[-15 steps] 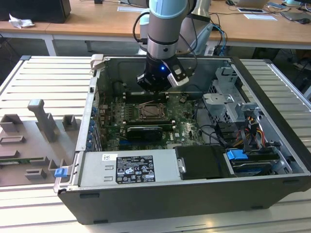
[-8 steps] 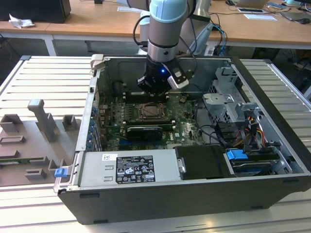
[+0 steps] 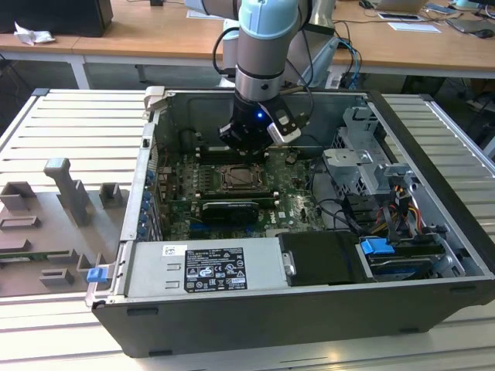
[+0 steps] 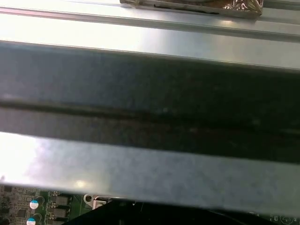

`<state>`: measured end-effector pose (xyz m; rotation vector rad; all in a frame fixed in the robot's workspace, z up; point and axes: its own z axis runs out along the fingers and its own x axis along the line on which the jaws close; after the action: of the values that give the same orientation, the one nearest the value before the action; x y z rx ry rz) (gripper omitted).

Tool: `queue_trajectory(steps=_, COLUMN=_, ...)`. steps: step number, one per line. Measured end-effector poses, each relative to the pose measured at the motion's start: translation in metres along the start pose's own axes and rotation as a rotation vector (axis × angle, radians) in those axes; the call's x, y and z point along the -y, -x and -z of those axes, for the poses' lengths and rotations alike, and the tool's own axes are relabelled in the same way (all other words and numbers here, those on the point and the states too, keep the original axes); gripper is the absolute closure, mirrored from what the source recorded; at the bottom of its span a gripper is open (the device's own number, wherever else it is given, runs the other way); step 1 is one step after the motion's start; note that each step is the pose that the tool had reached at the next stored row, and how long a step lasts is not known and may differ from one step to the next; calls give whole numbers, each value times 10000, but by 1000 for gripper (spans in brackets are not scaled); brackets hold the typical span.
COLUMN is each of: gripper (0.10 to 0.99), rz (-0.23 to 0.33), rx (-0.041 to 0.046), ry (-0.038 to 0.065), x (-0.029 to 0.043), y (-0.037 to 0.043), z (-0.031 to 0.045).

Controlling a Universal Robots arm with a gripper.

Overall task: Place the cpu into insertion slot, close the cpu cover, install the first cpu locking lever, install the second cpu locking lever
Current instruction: 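Install the first cpu locking lever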

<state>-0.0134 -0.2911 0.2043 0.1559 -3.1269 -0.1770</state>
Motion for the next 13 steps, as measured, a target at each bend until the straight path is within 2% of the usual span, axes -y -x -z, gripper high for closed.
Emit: queue_trajectory(steps=13, gripper=980, rz=-4, rx=-7, ry=-68, x=4, y=1, z=-32)
